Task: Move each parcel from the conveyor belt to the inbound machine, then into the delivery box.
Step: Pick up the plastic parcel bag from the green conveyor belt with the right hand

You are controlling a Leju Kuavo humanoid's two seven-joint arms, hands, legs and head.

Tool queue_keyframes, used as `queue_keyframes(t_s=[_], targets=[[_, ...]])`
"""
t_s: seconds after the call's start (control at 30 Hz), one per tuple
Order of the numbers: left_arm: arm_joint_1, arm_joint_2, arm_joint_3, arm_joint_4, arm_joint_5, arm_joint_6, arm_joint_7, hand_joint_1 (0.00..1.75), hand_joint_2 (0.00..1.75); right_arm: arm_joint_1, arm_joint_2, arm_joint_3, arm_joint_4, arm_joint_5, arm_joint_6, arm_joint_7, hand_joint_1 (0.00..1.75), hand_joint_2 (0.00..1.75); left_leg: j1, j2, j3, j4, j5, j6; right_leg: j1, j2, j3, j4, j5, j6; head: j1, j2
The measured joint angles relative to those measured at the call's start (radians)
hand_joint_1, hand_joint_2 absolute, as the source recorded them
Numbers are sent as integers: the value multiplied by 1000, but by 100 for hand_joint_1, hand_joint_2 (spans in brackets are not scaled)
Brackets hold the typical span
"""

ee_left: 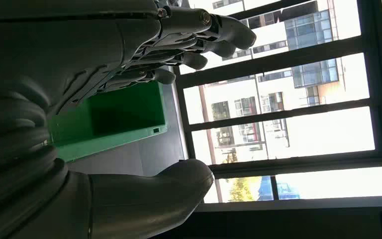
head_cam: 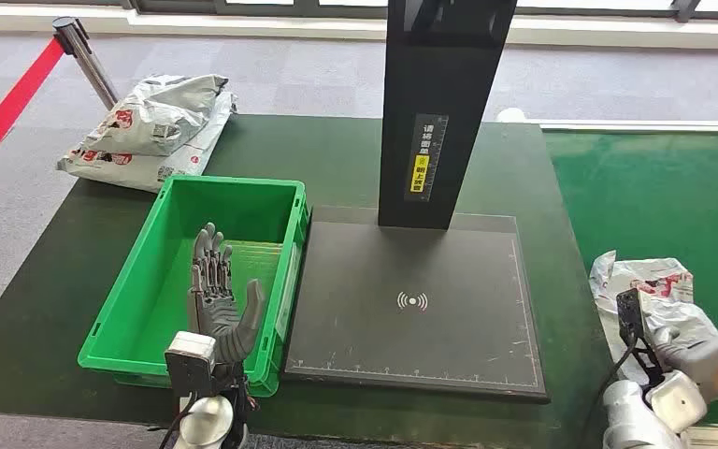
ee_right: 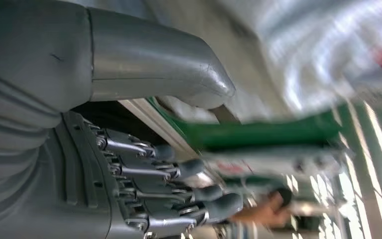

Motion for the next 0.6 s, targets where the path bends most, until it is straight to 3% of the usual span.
queue_keyframes(t_s=[0.17,0.3,0.6], targets=[[0,0,15,4,0,-7,0,0,175,-8,-10,0,96,5,63,33,3,175,0,0,0,0,0,0,0,0,0,0,0,0,0,0],[1,-2,24,7,-1,-4,0,0,175,-18,-16,3,142,6,93,56,175,175,0,0,0,0,0,0,0,0,0,0,0,0,0,0],[3,-8,38,7,-1,-3,0,0,175,-29,-26,19,172,7,107,82,175,175,0,0,1,0,0,0,0,0,1,0,0,0,0,0]])
